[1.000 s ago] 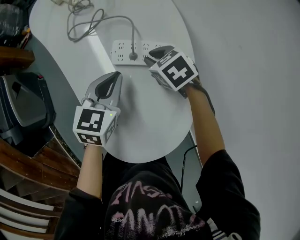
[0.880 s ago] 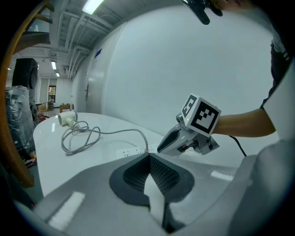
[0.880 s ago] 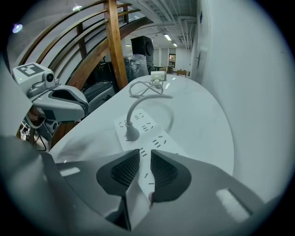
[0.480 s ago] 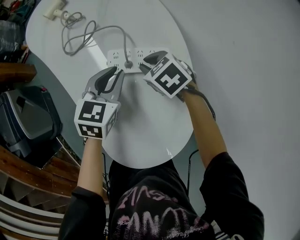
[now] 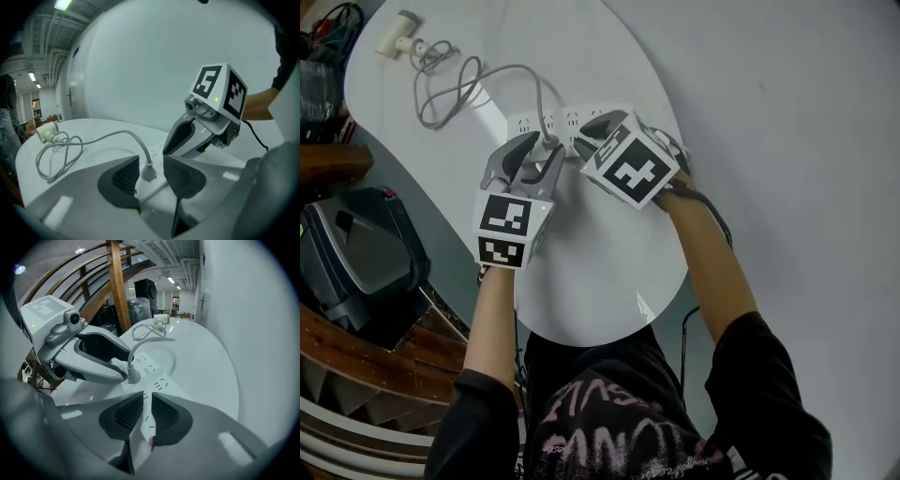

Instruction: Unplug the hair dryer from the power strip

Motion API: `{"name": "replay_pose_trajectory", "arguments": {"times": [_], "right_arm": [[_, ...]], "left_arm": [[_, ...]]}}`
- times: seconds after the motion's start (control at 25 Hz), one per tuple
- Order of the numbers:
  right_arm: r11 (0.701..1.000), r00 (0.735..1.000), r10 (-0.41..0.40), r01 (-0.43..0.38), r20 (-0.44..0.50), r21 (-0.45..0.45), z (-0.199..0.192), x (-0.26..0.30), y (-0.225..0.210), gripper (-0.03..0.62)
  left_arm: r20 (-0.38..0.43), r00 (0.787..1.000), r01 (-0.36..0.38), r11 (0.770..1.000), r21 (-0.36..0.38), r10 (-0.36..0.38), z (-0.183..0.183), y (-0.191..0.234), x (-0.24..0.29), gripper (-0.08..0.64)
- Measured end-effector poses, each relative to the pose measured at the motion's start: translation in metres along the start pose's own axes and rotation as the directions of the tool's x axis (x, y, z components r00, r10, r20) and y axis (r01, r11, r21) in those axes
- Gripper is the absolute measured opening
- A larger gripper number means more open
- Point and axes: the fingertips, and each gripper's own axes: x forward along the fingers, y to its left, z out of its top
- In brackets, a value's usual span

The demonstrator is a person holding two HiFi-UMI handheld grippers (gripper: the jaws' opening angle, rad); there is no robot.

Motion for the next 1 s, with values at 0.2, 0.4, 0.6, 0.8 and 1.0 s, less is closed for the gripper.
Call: {"name": "replay_pose_trajectory", "arguments": {"times": [0.2, 0.4, 0.6, 0.8, 1.0], "right_arm": [[1.000, 1.000, -0.004, 0.004, -0.009, -0.019, -0.001, 0.000, -0.001, 0.084], [1.000, 1.000, -0.008, 0.008, -0.022, -0.025, 0.000, -0.002, 0.000, 0.083], [1.000, 1.000, -0.010, 0.010, -0.008, -0.011, 0.000, -0.002, -0.001, 0.078], [1.000, 1.000, -0.013, 0.012, -0.019, -0.017, 0.001, -0.002, -0.001, 0.078], [1.000, 1.000, -0.011, 0.011, -0.011, -0.015, 0.000, -0.002, -0.001, 0.077]], "left_arm": [[-0.018, 1.000, -0.006, 1.000, 0.008, 0.007, 0.000, 0.003, 0.007, 0.155], [-0.040, 0.999, -0.006, 1.000, 0.022, 0.007, -0.004, 0.001, 0.010, 0.153], [-0.035, 0.999, -0.022, 0.999, 0.030, 0.023, -0.004, 0.001, 0.012, 0.083], [-0.047, 0.998, -0.028, 0.999, 0.040, 0.030, -0.004, 0.002, 0.011, 0.075], [-0.058, 0.998, -0.025, 0.998, 0.054, 0.028, -0.004, 0.001, 0.012, 0.072]]}}
